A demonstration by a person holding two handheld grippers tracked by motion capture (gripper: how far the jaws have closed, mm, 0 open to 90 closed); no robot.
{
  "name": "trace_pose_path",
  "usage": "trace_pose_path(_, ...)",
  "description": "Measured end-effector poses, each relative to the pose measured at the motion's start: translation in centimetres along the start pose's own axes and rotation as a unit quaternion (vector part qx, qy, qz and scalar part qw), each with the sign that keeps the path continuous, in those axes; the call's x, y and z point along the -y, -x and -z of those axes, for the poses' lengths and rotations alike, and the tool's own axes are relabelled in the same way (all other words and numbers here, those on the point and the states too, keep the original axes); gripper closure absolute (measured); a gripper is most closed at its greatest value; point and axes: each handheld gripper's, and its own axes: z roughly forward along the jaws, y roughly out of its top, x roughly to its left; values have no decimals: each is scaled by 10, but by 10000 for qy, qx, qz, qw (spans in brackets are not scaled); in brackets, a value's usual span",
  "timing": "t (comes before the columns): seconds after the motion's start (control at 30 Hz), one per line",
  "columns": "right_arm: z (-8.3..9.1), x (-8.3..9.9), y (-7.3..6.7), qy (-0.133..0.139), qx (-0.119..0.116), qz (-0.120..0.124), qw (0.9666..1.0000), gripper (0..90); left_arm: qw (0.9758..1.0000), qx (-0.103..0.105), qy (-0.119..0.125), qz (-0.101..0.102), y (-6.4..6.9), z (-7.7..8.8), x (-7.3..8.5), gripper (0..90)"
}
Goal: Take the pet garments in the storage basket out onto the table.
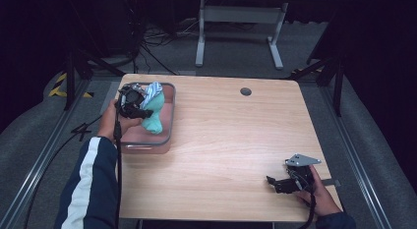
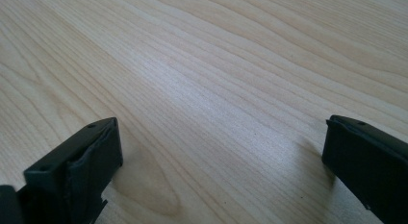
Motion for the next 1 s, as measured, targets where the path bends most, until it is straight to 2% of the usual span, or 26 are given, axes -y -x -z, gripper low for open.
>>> trace_pose_path(0.13, 0, 0, 0, 1, -1, 2, 10000, 5, 9997, -70, 230, -98, 4, 16, -3, 737)
trace_pose_path(0.3, 0, 0, 0, 2, -1, 1, 10000, 6, 9980, -9, 591, -207, 16, 31, -10, 737)
trace_pose_path(0.43, 0, 0, 0, 1, -1, 1, 10000, 6, 9966, -18, 704, -422, 26, 40, -16, 737)
trace_pose_path(0.5, 0, 0, 0, 1, -1, 2, 10000, 6, 9957, 46, 775, -503, 32, 45, -20, 737)
trace_pose_path(0.63, 0, 0, 0, 2, 0, 1, 10000, 6, 9935, 100, 911, -673, 44, 54, -28, 737)
trace_pose_path(0.8, 0, 0, 0, 1, 0, 1, 10000, 5, 9905, 177, 971, -954, 61, 61, -38, 737)
trace_pose_path(1.0, 0, 0, 0, 1, -1, 0, 10000, 6, 9855, 365, 1102, -1238, 80, 65, -51, 736)
